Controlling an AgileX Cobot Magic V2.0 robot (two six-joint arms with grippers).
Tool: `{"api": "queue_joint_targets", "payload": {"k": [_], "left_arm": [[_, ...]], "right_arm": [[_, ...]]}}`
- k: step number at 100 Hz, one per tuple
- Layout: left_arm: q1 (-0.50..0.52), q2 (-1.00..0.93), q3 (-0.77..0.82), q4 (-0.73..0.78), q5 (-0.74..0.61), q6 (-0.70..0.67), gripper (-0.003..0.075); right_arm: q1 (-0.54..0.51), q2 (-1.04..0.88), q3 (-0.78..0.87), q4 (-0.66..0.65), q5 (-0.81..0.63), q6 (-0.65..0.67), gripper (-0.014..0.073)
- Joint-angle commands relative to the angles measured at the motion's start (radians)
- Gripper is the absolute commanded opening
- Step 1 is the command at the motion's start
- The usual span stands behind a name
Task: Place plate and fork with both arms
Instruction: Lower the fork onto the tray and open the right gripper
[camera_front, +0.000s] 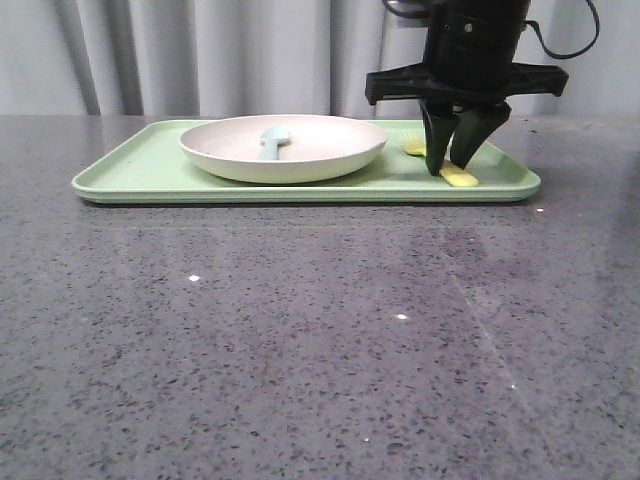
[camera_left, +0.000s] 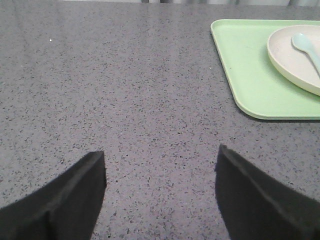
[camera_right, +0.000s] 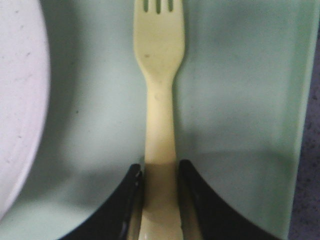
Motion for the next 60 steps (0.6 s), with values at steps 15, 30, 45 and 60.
{"api": "queue_joint_targets", "payload": {"k": [15,30,45,60], "left_arm": [[0.004,0.004,-0.03,-0.002,-0.075,-0.005,0.0459],[0.004,0.004,-0.03,-0.002,-0.075,-0.005,0.0459],[0.004,0.004,-0.03,-0.002,-0.075,-0.005,0.0459],[0.004,0.004,-0.03,-0.002,-0.075,-0.005,0.0459]], "right_arm": [[-0.006,-0.061,-0.015,-0.01,-0.043,-0.001,0.0101],[-0.006,-0.061,-0.015,-0.009,-0.043,-0.001,0.0332],[-0.006,-0.07,-0.016,-0.009,-0.046,-0.001,0.0498],[-0.006,-0.13,-0.016,-0.009,-0.07,-0.001,0.0498]]}}
